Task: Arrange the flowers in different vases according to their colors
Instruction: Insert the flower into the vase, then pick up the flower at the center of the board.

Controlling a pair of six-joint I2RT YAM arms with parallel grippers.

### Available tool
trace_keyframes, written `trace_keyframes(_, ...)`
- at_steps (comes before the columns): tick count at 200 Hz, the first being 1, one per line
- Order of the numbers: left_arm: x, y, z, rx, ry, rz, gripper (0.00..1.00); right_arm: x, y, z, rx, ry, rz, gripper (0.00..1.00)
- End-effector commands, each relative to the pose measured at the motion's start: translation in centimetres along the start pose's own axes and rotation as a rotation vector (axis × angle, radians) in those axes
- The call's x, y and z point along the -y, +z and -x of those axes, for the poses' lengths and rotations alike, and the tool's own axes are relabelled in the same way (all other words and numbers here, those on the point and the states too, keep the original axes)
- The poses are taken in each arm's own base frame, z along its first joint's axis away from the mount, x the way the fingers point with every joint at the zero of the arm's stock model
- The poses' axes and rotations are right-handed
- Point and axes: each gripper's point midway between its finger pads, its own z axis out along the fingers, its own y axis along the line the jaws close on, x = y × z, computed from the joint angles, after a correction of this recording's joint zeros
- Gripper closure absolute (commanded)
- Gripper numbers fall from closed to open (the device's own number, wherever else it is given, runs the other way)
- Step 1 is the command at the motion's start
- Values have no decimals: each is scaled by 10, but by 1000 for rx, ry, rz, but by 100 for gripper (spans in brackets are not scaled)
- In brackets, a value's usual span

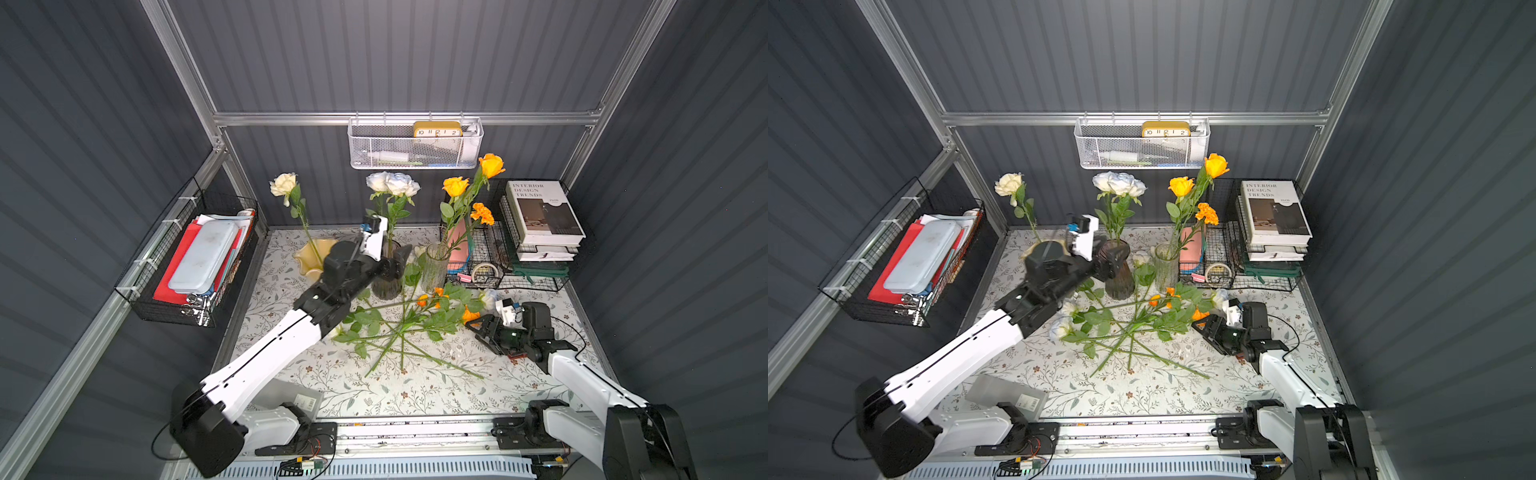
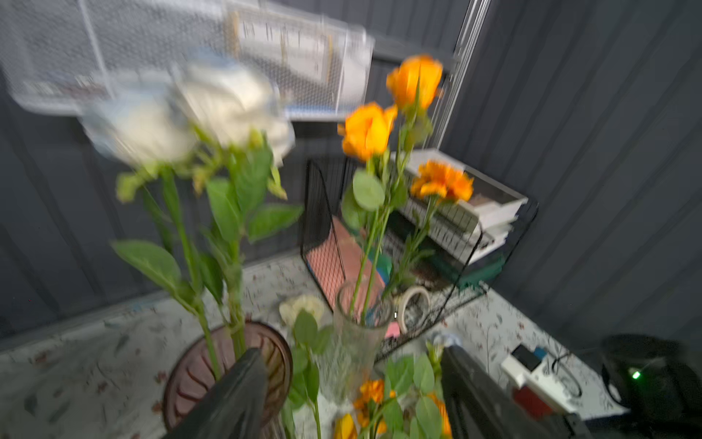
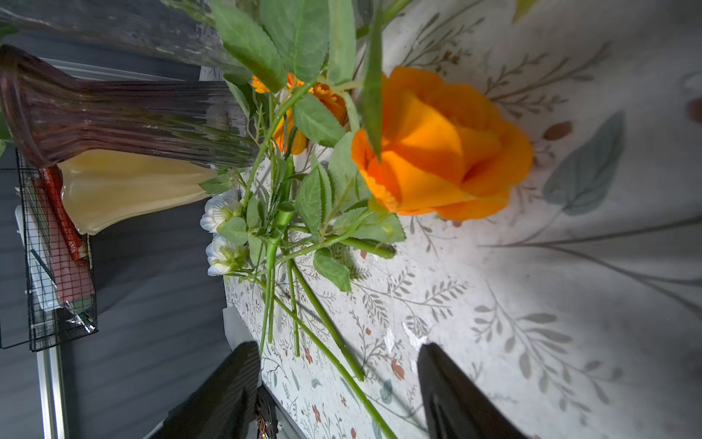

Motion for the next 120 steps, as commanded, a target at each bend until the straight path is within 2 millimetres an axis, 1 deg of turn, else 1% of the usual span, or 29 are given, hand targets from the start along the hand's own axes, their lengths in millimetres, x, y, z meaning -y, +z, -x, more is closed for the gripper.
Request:
trace_keyframes(1, -6, 9, -78, -248, -55, 4, 24, 4, -3, -1, -4, 9, -20, 29)
trace_keyframes(8, -4, 14, -86, -269, -43, -14, 24, 5, -4, -2, -3, 9, -21, 29)
trace_keyframes(21, -7, 23, -103, -336, -14, -11, 24, 5, -6, -2, 1, 5, -26, 29)
trace_keyframes(50, -20, 49, -145, -482, 51, 25, 24, 9, -12, -3, 16, -1, -48, 30)
trace_keyframes(68, -22, 62, -162, -555, 85, 13, 25, 12, -17, -2, 32, 10, -55, 30)
trace_keyframes(89, -22, 69, -176, -600, 136, -11, 25, 16, -24, 2, 67, 27, -62, 30)
trace_keyframes(120, -19, 77, -182, -621, 216, -58, 26, 19, -27, 6, 100, 46, -54, 29)
